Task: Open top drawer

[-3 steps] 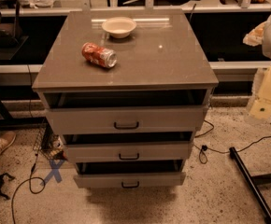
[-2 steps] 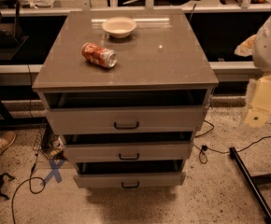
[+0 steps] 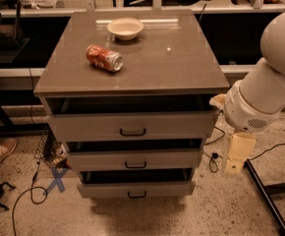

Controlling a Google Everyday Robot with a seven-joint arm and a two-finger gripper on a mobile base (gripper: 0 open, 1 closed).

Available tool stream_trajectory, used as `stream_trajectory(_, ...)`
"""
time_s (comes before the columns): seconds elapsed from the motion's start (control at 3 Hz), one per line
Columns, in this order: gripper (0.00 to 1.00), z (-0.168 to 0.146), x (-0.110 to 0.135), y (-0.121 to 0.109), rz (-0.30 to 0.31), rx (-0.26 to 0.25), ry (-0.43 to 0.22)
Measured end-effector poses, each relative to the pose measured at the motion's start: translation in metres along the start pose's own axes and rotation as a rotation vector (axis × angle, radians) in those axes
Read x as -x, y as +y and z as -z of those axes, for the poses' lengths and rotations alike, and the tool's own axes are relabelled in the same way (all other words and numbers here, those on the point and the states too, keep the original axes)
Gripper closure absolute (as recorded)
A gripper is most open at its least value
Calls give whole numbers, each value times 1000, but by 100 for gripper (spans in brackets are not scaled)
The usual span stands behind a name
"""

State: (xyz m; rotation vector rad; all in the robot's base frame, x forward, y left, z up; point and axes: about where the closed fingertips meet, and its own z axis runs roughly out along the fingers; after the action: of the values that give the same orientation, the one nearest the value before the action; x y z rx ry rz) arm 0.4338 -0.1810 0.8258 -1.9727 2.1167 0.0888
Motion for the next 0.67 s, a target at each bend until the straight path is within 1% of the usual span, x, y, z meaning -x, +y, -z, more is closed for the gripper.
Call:
stream_trajectory(0.33,0,-8,0,-2,3,6,-7)
stream_trajectory(0.67,0,-29,4,-12,31,-16,-23)
